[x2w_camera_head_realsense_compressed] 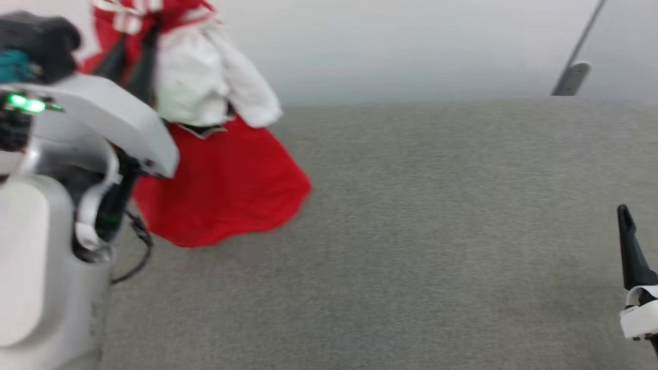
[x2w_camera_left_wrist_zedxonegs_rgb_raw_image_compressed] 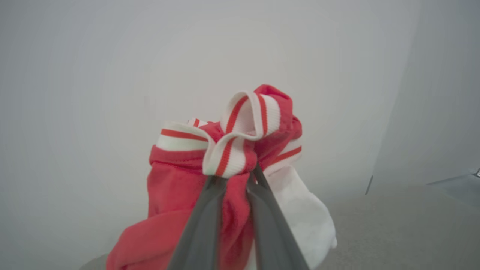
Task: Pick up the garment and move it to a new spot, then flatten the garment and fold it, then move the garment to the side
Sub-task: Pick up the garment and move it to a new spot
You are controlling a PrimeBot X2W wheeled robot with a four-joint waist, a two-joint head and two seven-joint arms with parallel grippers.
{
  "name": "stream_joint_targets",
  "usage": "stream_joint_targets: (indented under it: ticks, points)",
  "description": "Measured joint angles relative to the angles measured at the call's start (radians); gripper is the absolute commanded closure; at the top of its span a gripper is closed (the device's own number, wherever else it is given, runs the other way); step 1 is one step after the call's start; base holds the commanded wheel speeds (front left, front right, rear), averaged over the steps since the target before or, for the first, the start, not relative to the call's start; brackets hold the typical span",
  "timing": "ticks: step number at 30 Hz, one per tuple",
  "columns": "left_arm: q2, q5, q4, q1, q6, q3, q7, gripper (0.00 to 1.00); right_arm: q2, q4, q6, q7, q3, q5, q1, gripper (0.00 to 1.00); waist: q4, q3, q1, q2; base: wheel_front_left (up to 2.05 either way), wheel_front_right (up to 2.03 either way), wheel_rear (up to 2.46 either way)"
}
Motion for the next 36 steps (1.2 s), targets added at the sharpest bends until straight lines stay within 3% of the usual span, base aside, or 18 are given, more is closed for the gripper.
stream_joint_targets:
  ticks: [11,18,36]
  points:
    - [-0.094,-0.019,-0.1,0.049,0.02,-0.11,0.068,1.0,0.024,0.028,0.0,0.006,-0.059,-0.035,0.03,0.0,-0.11,-0.037,0.0,0.0,0.0,0.0,0.0]
    - [-0.15,-0.033,-0.074,0.139,0.042,-0.184,0.092,1.0,0.056,0.032,0.0,0.007,-0.063,-0.043,0.048,0.0,-0.164,-0.048,0.0,0.0,0.0,0.0,0.0]
    - [-0.198,-0.024,0.391,0.23,0.022,-0.31,0.09,1.0,0.059,0.135,0.0,-0.048,0.024,0.003,-0.007,0.0,-0.204,0.023,0.0,0.0,0.0,0.0,0.0]
